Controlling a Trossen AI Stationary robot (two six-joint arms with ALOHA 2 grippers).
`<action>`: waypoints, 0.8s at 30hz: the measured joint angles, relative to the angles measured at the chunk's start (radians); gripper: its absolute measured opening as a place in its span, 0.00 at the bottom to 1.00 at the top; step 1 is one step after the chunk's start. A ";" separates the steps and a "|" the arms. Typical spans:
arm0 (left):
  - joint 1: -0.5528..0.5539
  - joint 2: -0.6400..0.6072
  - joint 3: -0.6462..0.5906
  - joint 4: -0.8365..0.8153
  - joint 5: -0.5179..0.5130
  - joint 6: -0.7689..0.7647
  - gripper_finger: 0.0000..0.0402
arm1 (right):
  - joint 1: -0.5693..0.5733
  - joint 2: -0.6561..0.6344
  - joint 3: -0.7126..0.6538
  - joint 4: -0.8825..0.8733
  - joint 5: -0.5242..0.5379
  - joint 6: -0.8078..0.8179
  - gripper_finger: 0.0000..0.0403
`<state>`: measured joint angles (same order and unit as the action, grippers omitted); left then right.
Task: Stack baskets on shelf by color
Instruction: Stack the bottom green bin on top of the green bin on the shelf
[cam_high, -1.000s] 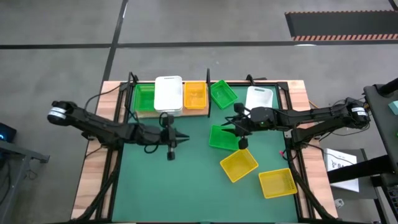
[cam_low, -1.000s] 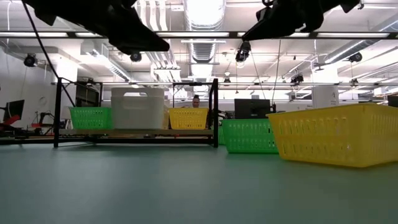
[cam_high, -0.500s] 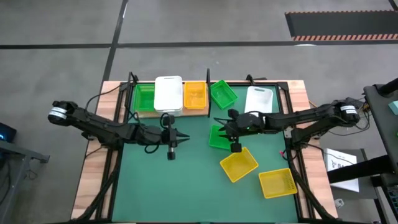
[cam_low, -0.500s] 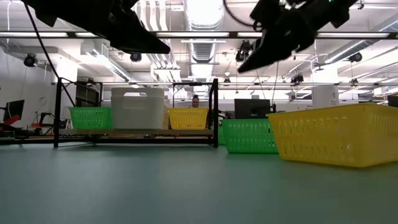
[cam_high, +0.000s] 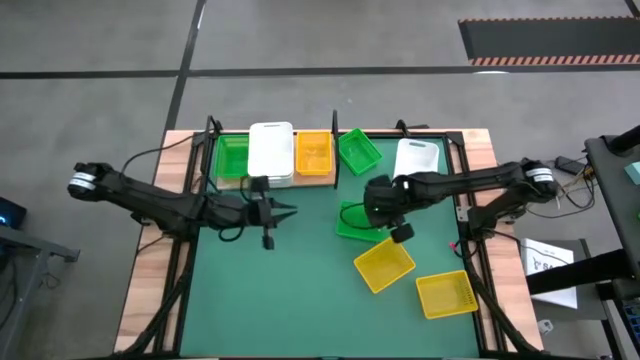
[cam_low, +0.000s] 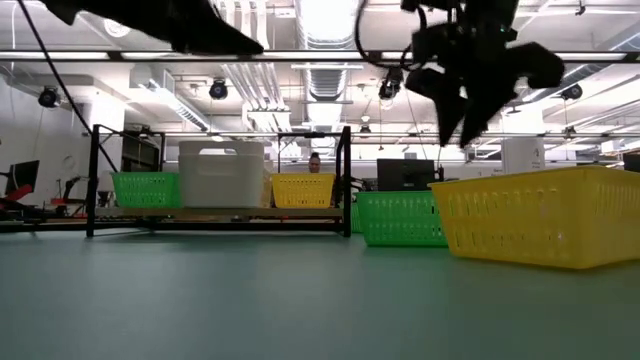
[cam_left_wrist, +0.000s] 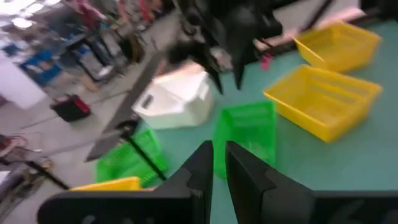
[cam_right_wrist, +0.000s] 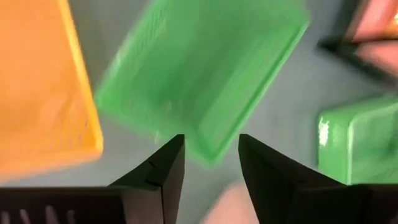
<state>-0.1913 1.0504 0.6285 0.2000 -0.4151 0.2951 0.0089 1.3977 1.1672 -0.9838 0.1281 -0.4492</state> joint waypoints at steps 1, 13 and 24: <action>0.000 -0.022 0.000 -0.002 -0.015 0.000 0.07 | 0.000 0.016 0.018 -0.052 0.005 -0.017 0.36; -0.001 -0.157 0.000 -0.087 -0.026 -0.081 0.07 | -0.050 0.081 0.014 -0.195 0.109 0.049 0.30; -0.005 -0.135 0.000 -0.077 -0.020 -0.080 0.07 | -0.101 0.083 -0.161 0.061 -0.080 -0.038 0.12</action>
<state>-0.1959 0.9157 0.6285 0.1234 -0.4347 0.2150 -0.0921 1.4811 1.0061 -0.9229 0.0478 -0.4868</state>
